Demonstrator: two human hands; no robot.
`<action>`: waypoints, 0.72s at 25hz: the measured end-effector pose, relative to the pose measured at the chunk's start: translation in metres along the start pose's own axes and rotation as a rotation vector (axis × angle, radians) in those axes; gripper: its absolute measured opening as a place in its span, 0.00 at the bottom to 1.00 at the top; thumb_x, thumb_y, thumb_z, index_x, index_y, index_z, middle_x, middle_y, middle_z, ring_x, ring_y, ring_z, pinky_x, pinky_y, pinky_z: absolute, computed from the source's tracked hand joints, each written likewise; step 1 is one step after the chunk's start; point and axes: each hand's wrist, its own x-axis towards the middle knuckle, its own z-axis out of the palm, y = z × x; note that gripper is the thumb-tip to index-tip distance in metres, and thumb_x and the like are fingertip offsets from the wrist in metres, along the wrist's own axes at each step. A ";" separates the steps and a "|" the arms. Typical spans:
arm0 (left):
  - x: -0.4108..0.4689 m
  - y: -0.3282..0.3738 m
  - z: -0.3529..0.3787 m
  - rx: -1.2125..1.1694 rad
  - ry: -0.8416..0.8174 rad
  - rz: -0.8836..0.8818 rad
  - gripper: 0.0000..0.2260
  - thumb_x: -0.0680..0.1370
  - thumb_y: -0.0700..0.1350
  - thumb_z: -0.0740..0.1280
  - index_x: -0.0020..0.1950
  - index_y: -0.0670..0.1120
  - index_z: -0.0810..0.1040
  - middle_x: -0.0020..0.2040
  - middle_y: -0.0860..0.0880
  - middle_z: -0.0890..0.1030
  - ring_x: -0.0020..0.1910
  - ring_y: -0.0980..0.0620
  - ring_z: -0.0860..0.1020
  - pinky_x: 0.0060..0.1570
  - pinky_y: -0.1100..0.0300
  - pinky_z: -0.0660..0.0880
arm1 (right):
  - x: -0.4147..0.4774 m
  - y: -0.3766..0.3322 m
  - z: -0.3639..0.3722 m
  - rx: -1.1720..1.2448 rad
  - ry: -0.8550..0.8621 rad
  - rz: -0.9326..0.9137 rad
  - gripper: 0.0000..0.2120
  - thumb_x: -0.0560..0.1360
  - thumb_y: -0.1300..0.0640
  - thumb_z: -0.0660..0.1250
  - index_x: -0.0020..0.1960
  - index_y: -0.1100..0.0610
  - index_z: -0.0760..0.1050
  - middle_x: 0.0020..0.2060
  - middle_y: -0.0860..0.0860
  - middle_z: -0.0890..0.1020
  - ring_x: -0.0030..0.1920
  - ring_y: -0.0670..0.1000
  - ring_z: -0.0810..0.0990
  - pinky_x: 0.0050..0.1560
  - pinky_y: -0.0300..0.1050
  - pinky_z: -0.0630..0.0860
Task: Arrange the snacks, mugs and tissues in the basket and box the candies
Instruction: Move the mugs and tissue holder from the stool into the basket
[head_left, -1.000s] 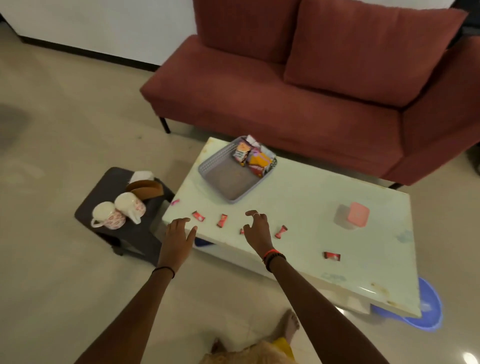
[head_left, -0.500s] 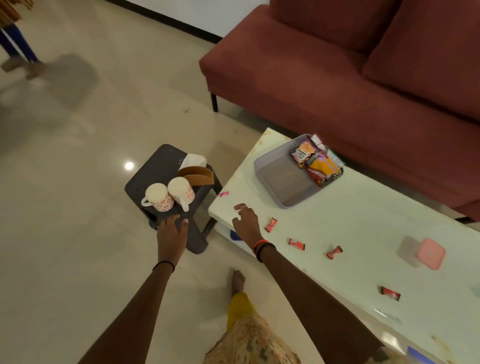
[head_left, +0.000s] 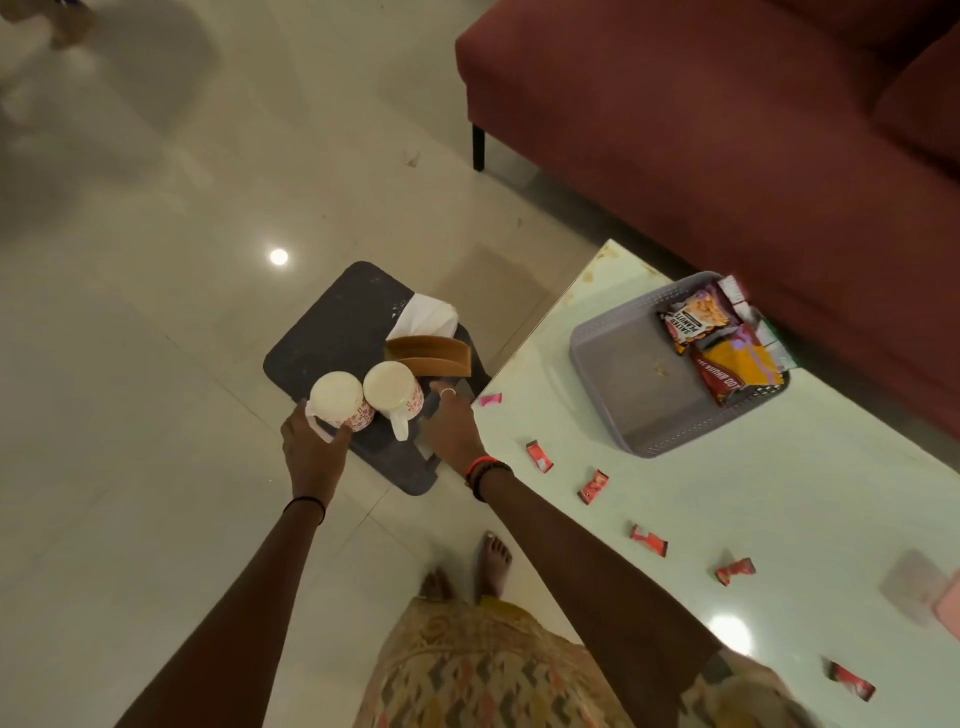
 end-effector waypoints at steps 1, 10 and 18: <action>0.012 -0.003 0.002 0.045 -0.022 0.020 0.32 0.70 0.44 0.73 0.70 0.39 0.63 0.68 0.37 0.69 0.68 0.40 0.68 0.64 0.42 0.70 | 0.010 -0.004 0.008 -0.009 -0.005 -0.018 0.23 0.76 0.55 0.67 0.68 0.58 0.65 0.63 0.58 0.75 0.64 0.57 0.75 0.68 0.52 0.72; 0.082 -0.017 0.018 0.420 -0.255 0.312 0.42 0.65 0.51 0.77 0.72 0.40 0.60 0.68 0.37 0.69 0.66 0.37 0.70 0.60 0.39 0.73 | 0.064 -0.009 0.045 -0.151 -0.100 -0.073 0.40 0.68 0.54 0.76 0.73 0.57 0.58 0.66 0.60 0.68 0.67 0.60 0.69 0.67 0.56 0.71; 0.105 -0.025 0.014 0.460 -0.415 0.408 0.42 0.63 0.54 0.77 0.69 0.43 0.61 0.65 0.40 0.70 0.63 0.40 0.72 0.55 0.42 0.77 | 0.079 -0.013 0.061 -0.327 -0.095 -0.086 0.44 0.69 0.53 0.75 0.76 0.54 0.53 0.69 0.60 0.64 0.68 0.62 0.67 0.65 0.59 0.73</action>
